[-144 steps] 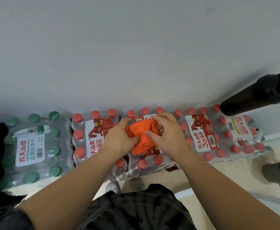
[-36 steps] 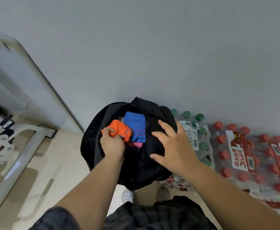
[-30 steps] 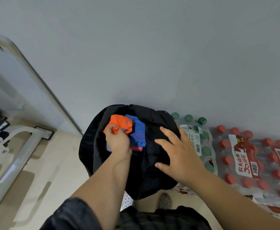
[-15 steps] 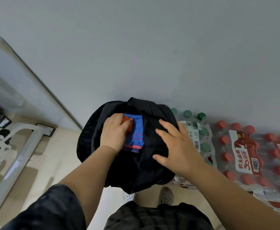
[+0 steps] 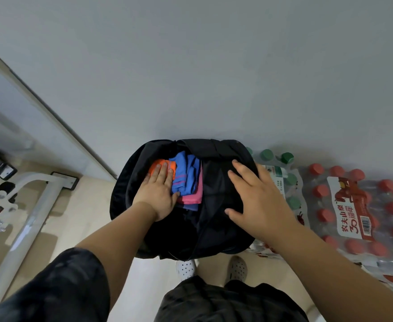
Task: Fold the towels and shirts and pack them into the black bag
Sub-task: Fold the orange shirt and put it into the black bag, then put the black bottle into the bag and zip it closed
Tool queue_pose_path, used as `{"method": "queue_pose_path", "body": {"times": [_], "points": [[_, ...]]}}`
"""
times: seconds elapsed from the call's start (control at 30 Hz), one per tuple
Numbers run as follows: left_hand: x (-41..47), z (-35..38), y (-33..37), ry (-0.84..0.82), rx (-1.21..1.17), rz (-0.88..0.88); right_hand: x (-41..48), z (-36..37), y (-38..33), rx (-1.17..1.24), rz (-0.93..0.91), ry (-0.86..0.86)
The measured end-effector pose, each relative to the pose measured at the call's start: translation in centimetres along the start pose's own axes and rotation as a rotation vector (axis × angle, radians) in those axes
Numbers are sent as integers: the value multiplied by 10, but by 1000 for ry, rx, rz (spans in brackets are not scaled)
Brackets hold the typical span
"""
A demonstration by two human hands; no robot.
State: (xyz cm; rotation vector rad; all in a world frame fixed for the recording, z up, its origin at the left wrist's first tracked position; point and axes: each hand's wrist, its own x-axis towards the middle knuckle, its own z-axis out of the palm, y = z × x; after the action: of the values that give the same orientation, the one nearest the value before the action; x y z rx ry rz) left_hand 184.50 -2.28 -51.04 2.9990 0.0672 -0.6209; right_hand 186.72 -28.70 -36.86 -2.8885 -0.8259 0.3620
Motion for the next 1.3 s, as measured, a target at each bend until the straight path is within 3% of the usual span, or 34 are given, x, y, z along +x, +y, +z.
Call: {"method": "queue_pose_path", "body": {"times": [0.3, 0.47, 0.67, 0.77, 0.93, 1.13, 1.3], "points": [[8, -8, 13, -81, -70, 12, -9, 6, 8, 99, -30, 42], [-23, -31, 14, 85, -231, 84, -10, 8, 16, 141, -89, 66], [-54, -84, 39, 413, -301, 163, -15, 11, 22, 304, -104, 81], [-52, -121, 55, 453, -333, 251, -18, 12, 23, 359, -115, 91], [-25, -161, 70, 342, -231, 483, -33, 16, 23, 356, -89, 201], [18, -172, 62, 117, -200, 772, -45, 31, 2, 392, 100, 390], [51, -166, 40, 59, -283, 856, -77, 66, -54, 652, 450, 625]]}}
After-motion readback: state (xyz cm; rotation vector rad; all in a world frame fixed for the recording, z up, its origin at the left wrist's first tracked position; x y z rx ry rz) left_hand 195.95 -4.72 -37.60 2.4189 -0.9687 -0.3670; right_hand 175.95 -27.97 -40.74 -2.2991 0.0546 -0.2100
